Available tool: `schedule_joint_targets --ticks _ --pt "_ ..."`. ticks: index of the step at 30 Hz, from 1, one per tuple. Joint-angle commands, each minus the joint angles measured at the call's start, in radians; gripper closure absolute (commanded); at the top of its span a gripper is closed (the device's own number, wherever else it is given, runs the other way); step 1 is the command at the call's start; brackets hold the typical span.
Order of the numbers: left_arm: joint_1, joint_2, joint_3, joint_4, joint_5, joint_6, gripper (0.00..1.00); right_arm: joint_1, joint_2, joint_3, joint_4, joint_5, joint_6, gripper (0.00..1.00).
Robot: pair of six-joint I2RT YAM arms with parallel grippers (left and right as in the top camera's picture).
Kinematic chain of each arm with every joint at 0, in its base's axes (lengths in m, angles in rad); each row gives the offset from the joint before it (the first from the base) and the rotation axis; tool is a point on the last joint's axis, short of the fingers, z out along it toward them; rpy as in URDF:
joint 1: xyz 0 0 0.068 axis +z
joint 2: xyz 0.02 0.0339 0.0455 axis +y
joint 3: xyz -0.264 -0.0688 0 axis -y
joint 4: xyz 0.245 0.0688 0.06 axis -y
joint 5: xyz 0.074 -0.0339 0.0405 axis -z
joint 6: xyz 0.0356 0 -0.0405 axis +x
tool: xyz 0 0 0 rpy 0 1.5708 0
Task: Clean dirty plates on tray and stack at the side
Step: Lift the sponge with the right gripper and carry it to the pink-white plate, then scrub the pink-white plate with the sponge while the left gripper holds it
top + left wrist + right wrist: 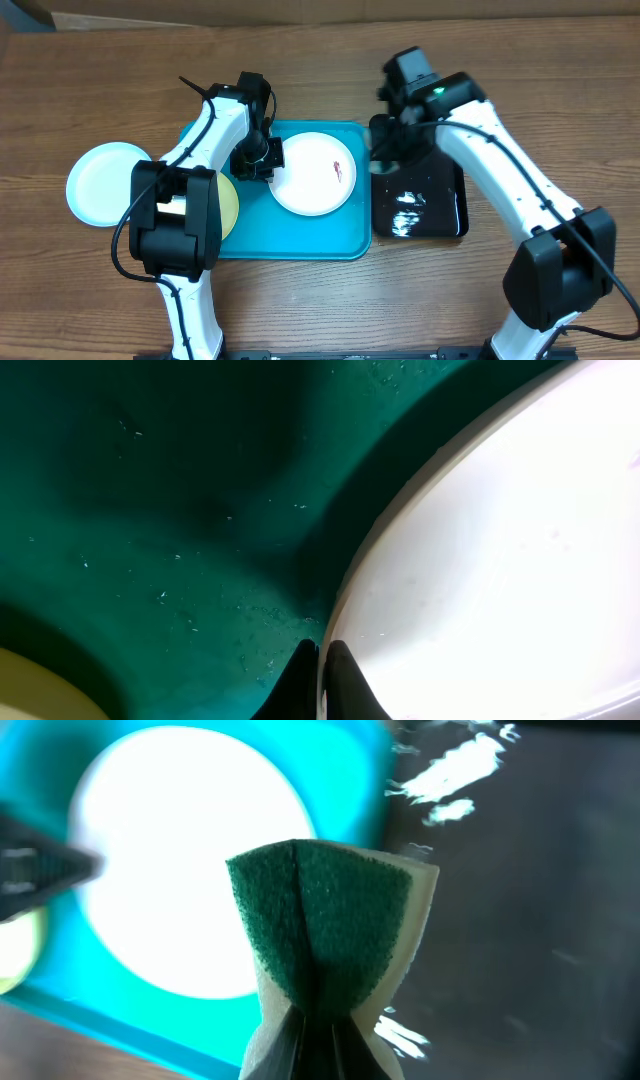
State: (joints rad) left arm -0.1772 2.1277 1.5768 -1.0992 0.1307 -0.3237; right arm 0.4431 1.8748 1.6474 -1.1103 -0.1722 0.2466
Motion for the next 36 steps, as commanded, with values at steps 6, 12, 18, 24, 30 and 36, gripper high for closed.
schedule_joint_targets --ticks 6,12,18,24,30,36 --pt "-0.005 0.004 -0.004 0.003 -0.007 -0.014 0.96 0.209 -0.012 0.027 0.141 0.185 0.066 0.96" --pt "-0.005 0.004 -0.004 0.0 -0.007 -0.014 0.96 0.293 -0.002 0.001 0.169 0.475 0.129 0.96" --pt "-0.005 0.004 -0.004 -0.001 -0.007 -0.014 0.96 0.291 0.089 -0.008 0.18 0.479 0.121 0.96" --pt "-0.005 0.004 -0.004 -0.002 -0.007 -0.014 0.96 0.291 0.179 -0.008 0.209 0.519 0.122 0.96" --pt "-0.005 0.004 -0.004 -0.001 -0.007 -0.014 0.96 0.291 0.227 -0.009 0.209 0.519 0.122 0.96" --pt "-0.005 0.004 -0.004 -0.002 -0.007 -0.013 0.96 0.285 0.249 -0.01 0.204 0.519 0.126 0.96"
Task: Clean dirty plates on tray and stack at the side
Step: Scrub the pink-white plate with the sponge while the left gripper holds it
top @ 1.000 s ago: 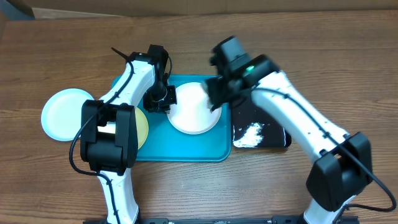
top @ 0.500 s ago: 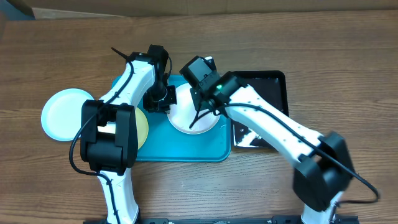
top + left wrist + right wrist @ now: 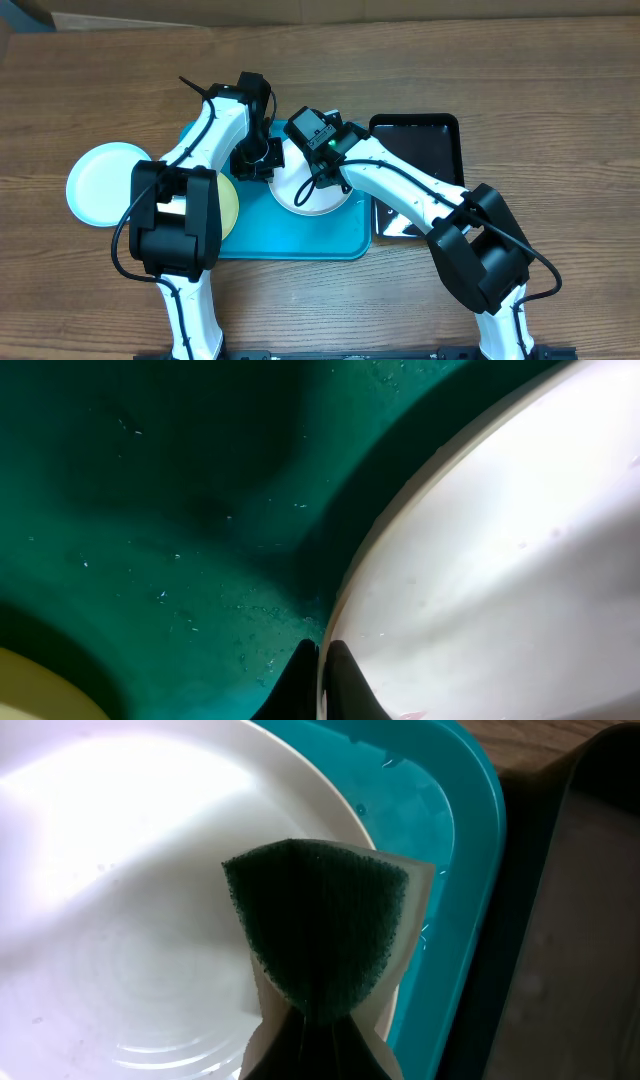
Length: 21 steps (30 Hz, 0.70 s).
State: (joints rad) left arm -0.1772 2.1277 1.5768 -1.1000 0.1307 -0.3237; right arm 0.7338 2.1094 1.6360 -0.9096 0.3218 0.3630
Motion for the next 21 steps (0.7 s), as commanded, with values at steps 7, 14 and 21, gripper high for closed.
schedule_joint_targets --ticks 7,14,21 --pt "-0.005 0.004 -0.004 -0.003 -0.007 -0.013 0.96 -0.023 0.067 0.0 0.004 0.01 0.014 0.96" --pt "-0.005 0.004 -0.004 -0.003 -0.007 -0.013 0.96 -0.027 0.12 0.0 0.008 -0.015 0.035 0.96" --pt "-0.005 0.004 -0.004 -0.004 -0.007 -0.013 0.96 -0.072 0.121 0.0 -0.012 -0.29 0.03 0.96"
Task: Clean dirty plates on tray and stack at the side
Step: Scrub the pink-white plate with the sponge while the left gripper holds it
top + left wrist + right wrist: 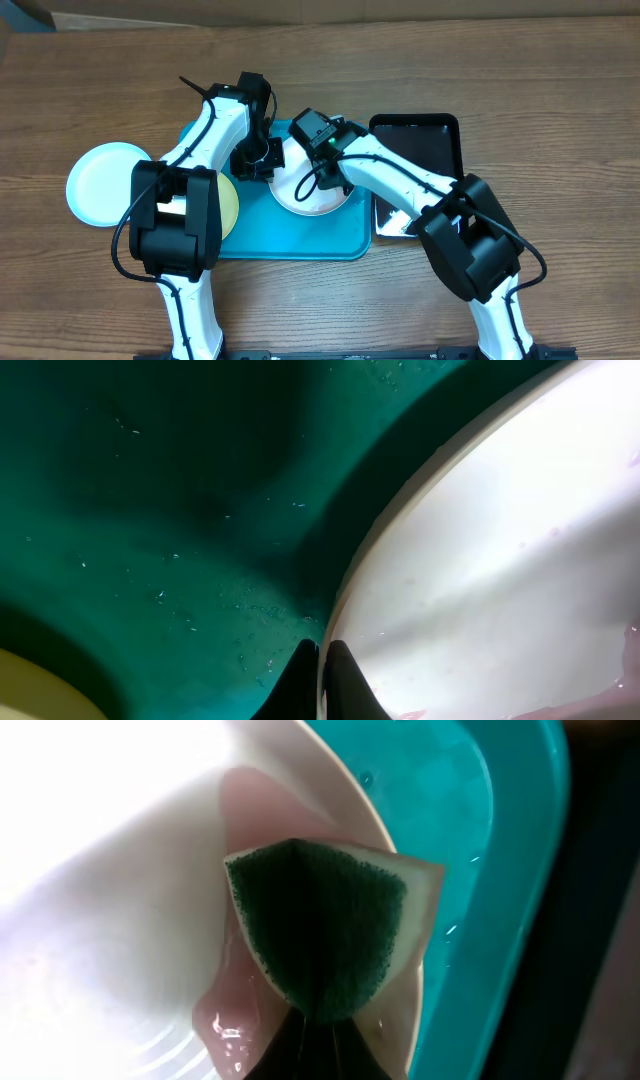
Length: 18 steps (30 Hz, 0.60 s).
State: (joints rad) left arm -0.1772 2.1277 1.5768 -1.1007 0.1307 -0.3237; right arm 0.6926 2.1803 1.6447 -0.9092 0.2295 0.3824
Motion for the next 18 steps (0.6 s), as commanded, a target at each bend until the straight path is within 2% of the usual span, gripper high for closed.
schedule_joint_targets --ticks 1,6,16,18 --pt "-0.005 0.004 -0.004 -0.003 -0.007 -0.013 0.96 -0.04 0.05 -0.009 -0.011 -0.25 0.009 0.96" --pt "-0.005 0.004 -0.004 -0.002 -0.007 -0.013 0.96 -0.078 0.053 -0.01 0.038 -0.5 0.004 0.96" --pt "-0.005 0.004 -0.004 -0.003 -0.007 -0.013 0.96 -0.087 0.046 -0.005 0.107 -0.726 0.001 0.96" --pt "-0.005 0.004 -0.004 -0.003 -0.007 -0.013 0.96 -0.108 0.025 0.014 0.116 -0.774 -0.035 0.96"
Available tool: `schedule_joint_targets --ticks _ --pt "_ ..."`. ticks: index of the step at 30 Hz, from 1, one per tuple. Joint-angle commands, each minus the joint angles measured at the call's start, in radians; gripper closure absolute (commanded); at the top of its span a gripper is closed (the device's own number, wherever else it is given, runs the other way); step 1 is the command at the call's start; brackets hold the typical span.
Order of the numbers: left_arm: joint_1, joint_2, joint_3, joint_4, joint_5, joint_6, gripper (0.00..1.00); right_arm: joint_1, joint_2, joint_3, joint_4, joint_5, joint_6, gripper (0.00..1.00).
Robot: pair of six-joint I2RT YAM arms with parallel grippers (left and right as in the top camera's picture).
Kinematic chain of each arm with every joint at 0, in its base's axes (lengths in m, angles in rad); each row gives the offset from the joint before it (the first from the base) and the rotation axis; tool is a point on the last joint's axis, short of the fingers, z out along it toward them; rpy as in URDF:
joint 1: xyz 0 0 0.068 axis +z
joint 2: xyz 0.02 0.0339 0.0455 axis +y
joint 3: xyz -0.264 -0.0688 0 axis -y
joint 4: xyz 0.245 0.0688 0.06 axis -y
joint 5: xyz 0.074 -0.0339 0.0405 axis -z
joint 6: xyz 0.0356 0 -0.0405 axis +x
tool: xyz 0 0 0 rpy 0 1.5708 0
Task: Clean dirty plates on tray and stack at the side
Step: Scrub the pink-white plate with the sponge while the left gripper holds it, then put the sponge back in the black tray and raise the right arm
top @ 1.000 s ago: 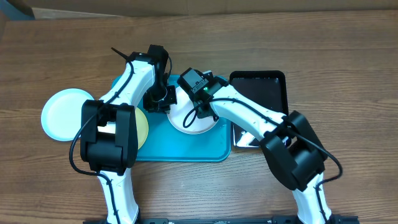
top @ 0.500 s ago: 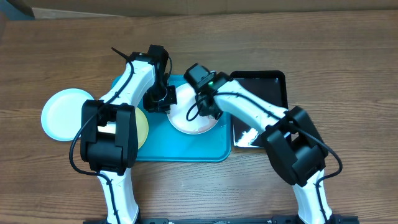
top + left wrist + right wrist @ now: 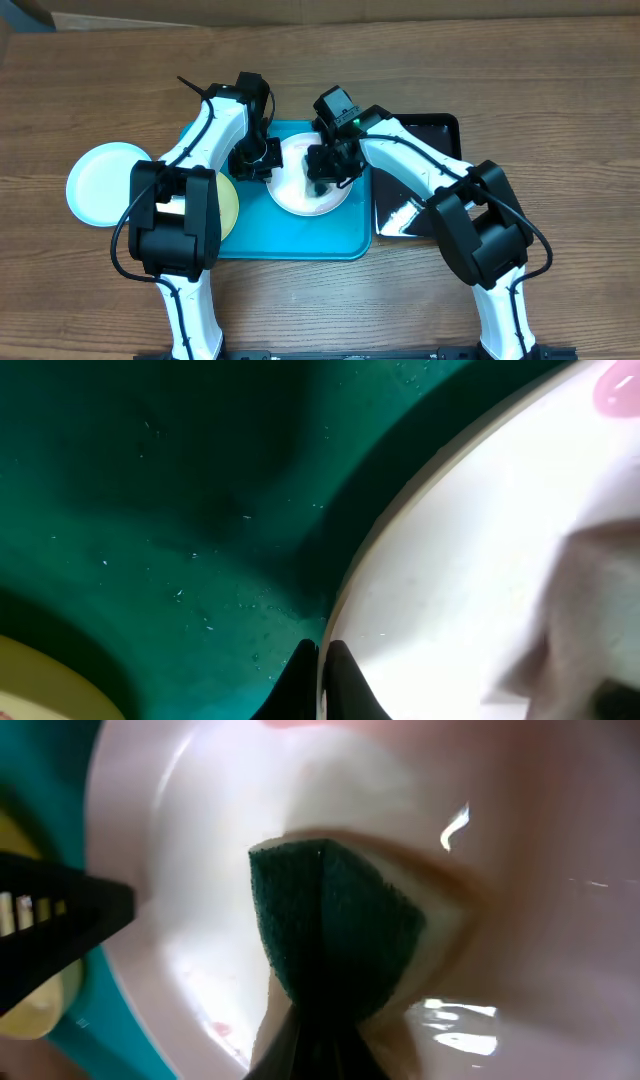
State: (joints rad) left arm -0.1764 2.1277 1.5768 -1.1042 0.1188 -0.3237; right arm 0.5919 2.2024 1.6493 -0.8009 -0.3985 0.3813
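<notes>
A white plate (image 3: pixel 300 190) smeared with pink wet film lies on the teal tray (image 3: pixel 290 240). My left gripper (image 3: pixel 262 160) is shut on the plate's left rim (image 3: pixel 345 610), its black fingers (image 3: pixel 335 685) pinching the edge. My right gripper (image 3: pixel 325 175) is shut on a green-and-white sponge (image 3: pixel 335 935) pressed flat on the plate's inside (image 3: pixel 200 900). A yellow plate (image 3: pixel 228 205) lies at the tray's left end, partly under the left arm; its edge (image 3: pixel 40 685) shows in the left wrist view. A light blue plate (image 3: pixel 100 185) rests on the table, left of the tray.
A black tray (image 3: pixel 425 205) with wet glints sits right of the teal tray. The wooden table (image 3: pixel 520 120) surrounds both. The two arms meet closely over the white plate.
The right gripper with the sponge has shifted from the plate's right rim to its middle and left side. Its wrist now sits further right. Pink film covers more of the plate. The left gripper is unchanged.
At first the right gripper held the sponge over the black tray while the left gripper pinched the white plate's rim, a red stain on the plate. Then the sponge was on the plate near its right edge. Pink smear appeared, and now the sponge is mid-plate.
</notes>
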Motion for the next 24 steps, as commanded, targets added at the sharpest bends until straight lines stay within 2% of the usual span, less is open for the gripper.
schedule_joint_targets --ticks 1,5,10,18,24 --pt "-0.006 0.004 -0.004 0.0 0.005 -0.013 0.96 -0.018 -0.009 0.02 0.006 -0.165 -0.045 0.96" --pt "-0.006 0.004 -0.004 -0.002 0.005 -0.013 0.96 -0.082 -0.092 0.078 -0.023 -0.243 -0.095 0.96" --pt "-0.006 0.004 -0.004 -0.002 0.005 -0.013 0.96 -0.174 -0.22 0.107 -0.137 -0.209 -0.155 0.96" --pt "-0.006 0.004 -0.004 0.014 0.005 -0.013 0.94 -0.307 -0.292 0.097 -0.395 0.206 -0.18 0.96" --pt "-0.008 0.004 -0.004 0.026 0.005 -0.013 0.91 -0.31 -0.283 -0.038 -0.381 0.369 -0.172 0.96"
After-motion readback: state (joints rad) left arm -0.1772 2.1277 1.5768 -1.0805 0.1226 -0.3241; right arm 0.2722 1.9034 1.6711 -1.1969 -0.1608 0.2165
